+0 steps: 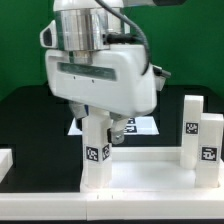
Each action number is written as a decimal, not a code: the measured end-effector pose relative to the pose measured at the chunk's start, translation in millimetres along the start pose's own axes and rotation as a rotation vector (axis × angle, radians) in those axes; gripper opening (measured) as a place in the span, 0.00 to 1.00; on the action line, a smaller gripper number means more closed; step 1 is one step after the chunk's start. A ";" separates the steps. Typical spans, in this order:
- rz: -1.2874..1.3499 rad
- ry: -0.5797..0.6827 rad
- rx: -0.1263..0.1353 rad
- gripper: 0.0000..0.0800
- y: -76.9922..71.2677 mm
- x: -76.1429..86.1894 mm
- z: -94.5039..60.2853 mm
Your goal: Assemble desk
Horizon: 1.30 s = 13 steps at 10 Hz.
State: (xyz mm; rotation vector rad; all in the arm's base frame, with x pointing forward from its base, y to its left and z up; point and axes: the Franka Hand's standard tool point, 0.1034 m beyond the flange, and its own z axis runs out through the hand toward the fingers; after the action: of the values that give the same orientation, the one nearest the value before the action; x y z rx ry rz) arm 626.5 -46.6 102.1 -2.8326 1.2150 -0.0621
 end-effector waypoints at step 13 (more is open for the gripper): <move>1.130 -0.016 0.021 0.36 -4.8 0.5 1.5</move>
Offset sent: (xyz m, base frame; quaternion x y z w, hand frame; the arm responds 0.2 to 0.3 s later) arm 0.0000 0.0000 0.0000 0.0000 0.0000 0.1296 0.9916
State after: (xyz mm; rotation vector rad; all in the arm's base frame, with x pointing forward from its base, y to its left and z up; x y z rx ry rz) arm 630.4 -43.6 101.0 -1.7216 2.5130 0.0056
